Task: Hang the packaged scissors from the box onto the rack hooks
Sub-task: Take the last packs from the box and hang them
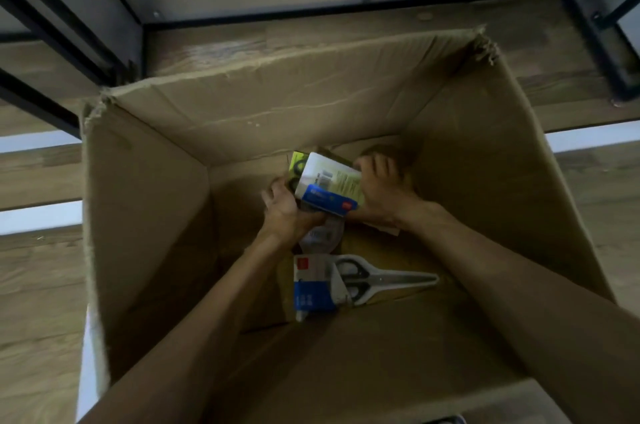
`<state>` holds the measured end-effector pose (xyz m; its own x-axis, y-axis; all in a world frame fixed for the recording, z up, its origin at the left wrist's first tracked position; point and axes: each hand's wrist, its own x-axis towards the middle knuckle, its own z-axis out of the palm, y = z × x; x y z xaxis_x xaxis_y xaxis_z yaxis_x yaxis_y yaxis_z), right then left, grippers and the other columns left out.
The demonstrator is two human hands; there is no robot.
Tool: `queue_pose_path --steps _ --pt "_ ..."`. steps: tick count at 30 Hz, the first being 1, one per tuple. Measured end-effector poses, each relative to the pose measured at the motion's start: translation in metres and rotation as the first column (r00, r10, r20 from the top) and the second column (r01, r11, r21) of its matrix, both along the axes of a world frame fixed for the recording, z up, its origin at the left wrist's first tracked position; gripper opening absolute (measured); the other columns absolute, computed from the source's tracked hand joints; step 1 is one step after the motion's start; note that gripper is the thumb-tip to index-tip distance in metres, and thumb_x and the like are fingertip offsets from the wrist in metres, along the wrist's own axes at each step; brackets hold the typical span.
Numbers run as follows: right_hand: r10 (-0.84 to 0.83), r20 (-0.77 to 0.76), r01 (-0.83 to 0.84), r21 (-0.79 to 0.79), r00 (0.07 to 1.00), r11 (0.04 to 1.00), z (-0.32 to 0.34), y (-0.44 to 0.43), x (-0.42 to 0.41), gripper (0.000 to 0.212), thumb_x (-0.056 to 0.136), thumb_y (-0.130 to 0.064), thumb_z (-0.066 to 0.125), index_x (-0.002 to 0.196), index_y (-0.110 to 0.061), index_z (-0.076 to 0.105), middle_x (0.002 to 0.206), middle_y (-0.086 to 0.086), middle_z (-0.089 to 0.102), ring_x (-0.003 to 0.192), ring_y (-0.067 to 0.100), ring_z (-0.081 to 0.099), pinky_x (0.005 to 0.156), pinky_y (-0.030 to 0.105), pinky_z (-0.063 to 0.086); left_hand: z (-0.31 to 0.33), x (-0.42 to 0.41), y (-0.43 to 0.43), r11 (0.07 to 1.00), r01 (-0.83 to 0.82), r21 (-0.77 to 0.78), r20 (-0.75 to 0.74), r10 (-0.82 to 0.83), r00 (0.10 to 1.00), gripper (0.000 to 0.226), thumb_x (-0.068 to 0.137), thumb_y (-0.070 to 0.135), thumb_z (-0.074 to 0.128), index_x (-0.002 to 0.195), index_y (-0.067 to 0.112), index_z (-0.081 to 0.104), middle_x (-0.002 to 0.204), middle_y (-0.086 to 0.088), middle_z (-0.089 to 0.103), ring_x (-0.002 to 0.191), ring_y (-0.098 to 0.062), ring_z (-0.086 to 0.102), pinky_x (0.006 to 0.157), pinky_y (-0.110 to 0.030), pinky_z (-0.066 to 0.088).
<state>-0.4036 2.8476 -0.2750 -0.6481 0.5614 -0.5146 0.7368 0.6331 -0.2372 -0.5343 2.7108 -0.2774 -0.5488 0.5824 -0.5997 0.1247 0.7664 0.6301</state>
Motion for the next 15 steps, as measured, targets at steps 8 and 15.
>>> queue_pose_path --steps 8,15 --pt "-0.065 0.15 0.099 -0.233 0.987 0.967 -0.008 -0.038 0.015 0.068 0.072 -0.049 0.076 0.124 -0.021 0.044 0.129 0.01 0.049 0.127 0.036 0.043 0.101 0.047 0.038 -0.002 0.016 -0.019 0.988 -0.018 -0.153 0.137 0.039 0.99 0.067 0.075 0.016 0.086 0.132 0.013 0.052 0.119 -0.01 0.06 0.109 -0.025 0.063 0.087 -0.041 0.059" --pt "-0.356 0.01 0.276 -0.653 0.934 0.705 -0.005 -0.073 0.038 0.034 0.079 -0.022 0.082 0.107 -0.02 0.063 0.099 -0.004 0.067 0.085 0.007 0.064 0.069 0.02 0.053 0.0 0.026 -0.055 0.904 0.302 -0.302 0.271 -0.222 0.937 0.112 0.075 0.018 0.088 0.156 0.01 0.011 0.152 -0.01 0.037 0.14 -0.03 0.041 0.104 -0.033 0.046"
